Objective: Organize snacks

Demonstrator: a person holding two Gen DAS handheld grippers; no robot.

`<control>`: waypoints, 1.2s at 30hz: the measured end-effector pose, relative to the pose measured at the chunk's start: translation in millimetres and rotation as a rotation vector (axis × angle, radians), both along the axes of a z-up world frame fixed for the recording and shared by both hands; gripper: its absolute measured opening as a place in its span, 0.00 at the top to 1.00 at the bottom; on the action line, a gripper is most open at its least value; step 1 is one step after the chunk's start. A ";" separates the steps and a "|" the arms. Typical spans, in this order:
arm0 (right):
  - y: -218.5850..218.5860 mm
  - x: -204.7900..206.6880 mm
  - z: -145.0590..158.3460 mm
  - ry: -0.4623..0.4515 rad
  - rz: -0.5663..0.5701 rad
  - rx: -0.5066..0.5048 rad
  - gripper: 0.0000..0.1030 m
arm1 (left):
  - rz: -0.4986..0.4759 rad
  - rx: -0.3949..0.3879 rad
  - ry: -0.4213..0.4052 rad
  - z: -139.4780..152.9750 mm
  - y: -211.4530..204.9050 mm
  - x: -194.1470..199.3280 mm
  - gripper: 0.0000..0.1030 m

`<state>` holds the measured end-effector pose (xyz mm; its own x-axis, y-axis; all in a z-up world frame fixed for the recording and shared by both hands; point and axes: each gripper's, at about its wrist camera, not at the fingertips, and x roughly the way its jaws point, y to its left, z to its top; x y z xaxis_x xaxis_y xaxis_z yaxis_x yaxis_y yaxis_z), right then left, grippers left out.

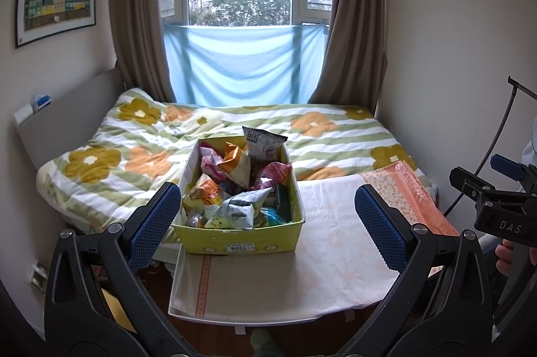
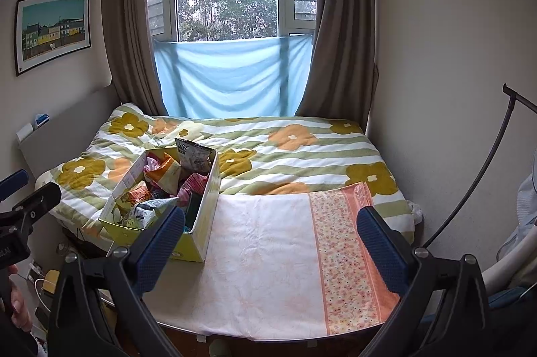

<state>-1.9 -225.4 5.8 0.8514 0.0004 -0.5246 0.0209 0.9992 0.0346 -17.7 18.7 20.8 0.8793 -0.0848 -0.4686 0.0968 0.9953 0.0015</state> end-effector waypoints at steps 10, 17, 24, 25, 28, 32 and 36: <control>-1.4 0.3 -0.7 0.009 -0.016 0.005 0.01 | -0.002 0.002 0.007 -1.2 -3.4 2.5 0.00; -1.6 -0.6 -0.5 0.007 -0.018 0.003 0.01 | 0.007 0.007 0.015 -2.6 -4.3 3.2 0.00; -2.1 -0.6 -0.7 0.008 -0.019 0.002 0.01 | 0.018 0.003 0.013 -2.7 -3.3 5.0 0.00; -2.4 -0.8 -0.5 0.007 -0.019 0.003 0.01 | 0.019 -0.003 0.012 -2.7 -2.3 5.2 0.00; -3.0 -0.7 -0.4 0.007 -0.022 0.001 0.01 | 0.028 -0.013 0.005 -1.2 0.9 5.7 0.00; -3.4 -0.1 -0.8 0.008 -0.023 0.002 0.01 | 0.043 0.011 -0.019 1.4 0.4 4.7 0.00; -3.1 1.4 1.0 0.004 -0.024 0.003 0.01 | 0.050 0.034 -0.033 1.9 -3.3 6.2 0.00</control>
<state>-0.5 -228.6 6.8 0.8490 -0.0186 -0.5281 0.0449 0.9983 0.0372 -11.6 15.5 22.6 0.8972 -0.0251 -0.4410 0.0467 0.9982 0.0381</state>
